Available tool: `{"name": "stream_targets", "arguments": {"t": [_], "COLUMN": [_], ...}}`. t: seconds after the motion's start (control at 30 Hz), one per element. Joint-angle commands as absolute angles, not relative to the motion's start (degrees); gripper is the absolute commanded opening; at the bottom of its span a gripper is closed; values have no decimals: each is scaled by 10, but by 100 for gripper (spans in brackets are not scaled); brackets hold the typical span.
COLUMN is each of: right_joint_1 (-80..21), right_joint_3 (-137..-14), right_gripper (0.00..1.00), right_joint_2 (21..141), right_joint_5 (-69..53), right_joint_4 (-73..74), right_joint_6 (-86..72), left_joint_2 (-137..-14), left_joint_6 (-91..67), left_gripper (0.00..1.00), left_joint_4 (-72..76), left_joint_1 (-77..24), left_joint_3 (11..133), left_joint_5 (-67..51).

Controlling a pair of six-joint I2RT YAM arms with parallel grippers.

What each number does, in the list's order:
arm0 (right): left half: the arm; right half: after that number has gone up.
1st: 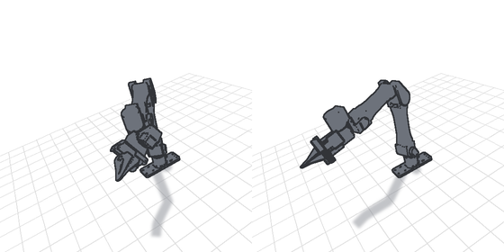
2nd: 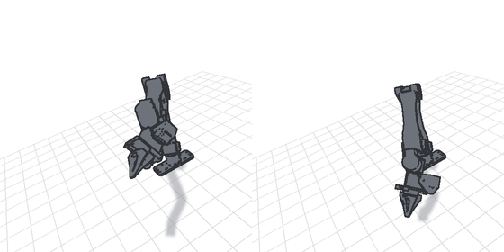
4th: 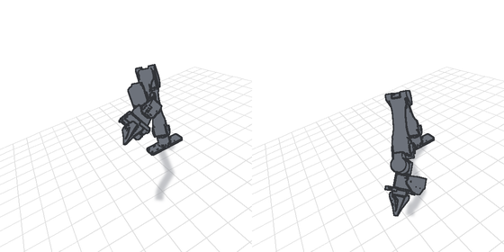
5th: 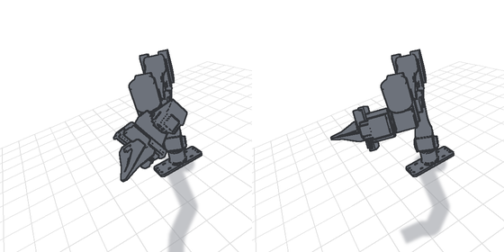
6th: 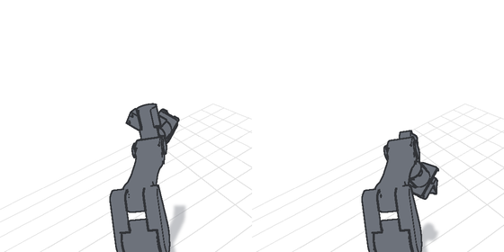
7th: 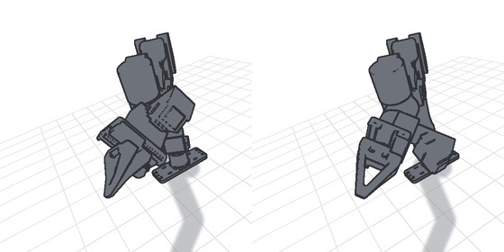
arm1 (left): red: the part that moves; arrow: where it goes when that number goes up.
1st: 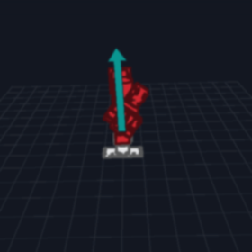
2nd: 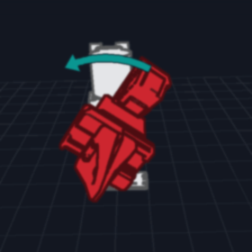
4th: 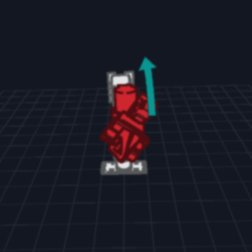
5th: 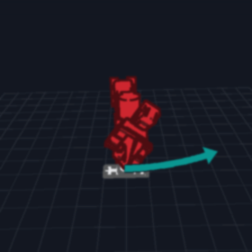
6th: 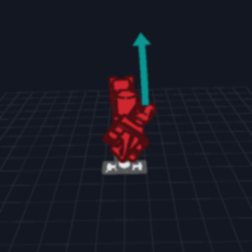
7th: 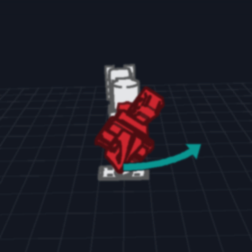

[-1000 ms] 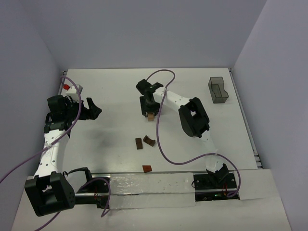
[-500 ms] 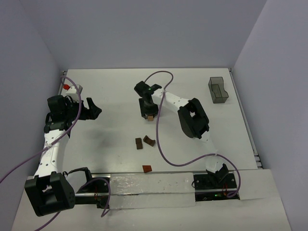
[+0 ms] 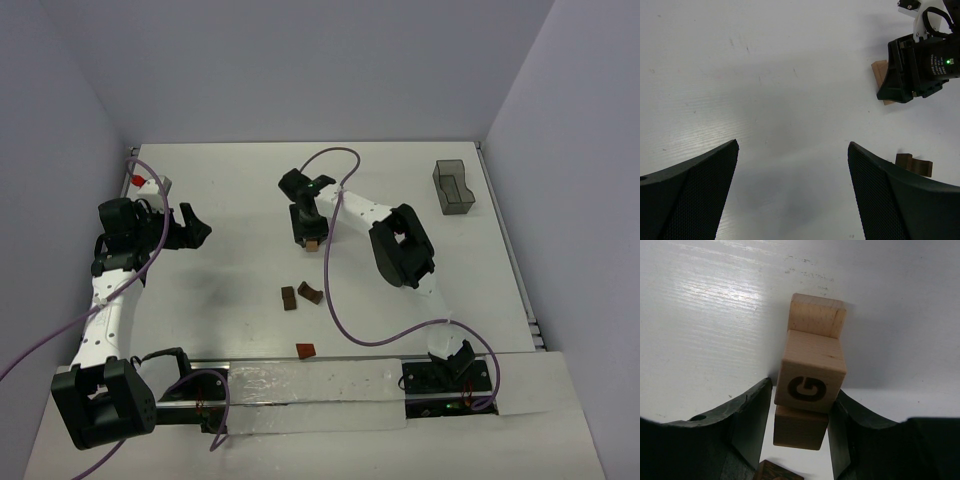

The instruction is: Build the wood block tower

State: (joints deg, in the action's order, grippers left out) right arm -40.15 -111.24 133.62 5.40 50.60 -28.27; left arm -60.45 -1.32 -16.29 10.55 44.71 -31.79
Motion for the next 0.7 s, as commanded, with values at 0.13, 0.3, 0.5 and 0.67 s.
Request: {"name": "stream_targets", "arguments": {"t": [0.13,0.3,0.5,0.67], "right_joint_1": [-407,-404,-403,-404], "right_joint_3": [-1097,-1090,-1089,-1081], "right_gripper": [59,68,85,100], "right_joint_2": [1344,1337,1326,1303], "right_joint_5": [46,46,47,62], "right_joint_4": [512,510,509,506], "right_joint_6": [-293,-292,-286,-294], "left_joint_2": [-595,-594,-595,-596], "left_joint_6": [-15,-16,-15,-17], "left_gripper": [96,96,96,97], "left_joint_4": [-143,-142,-143,-142], "left_joint_1": [109,108,108,109], "left_joint_3": [450,449,450,449], "left_joint_5": [-320,-320,-321,-320]}}
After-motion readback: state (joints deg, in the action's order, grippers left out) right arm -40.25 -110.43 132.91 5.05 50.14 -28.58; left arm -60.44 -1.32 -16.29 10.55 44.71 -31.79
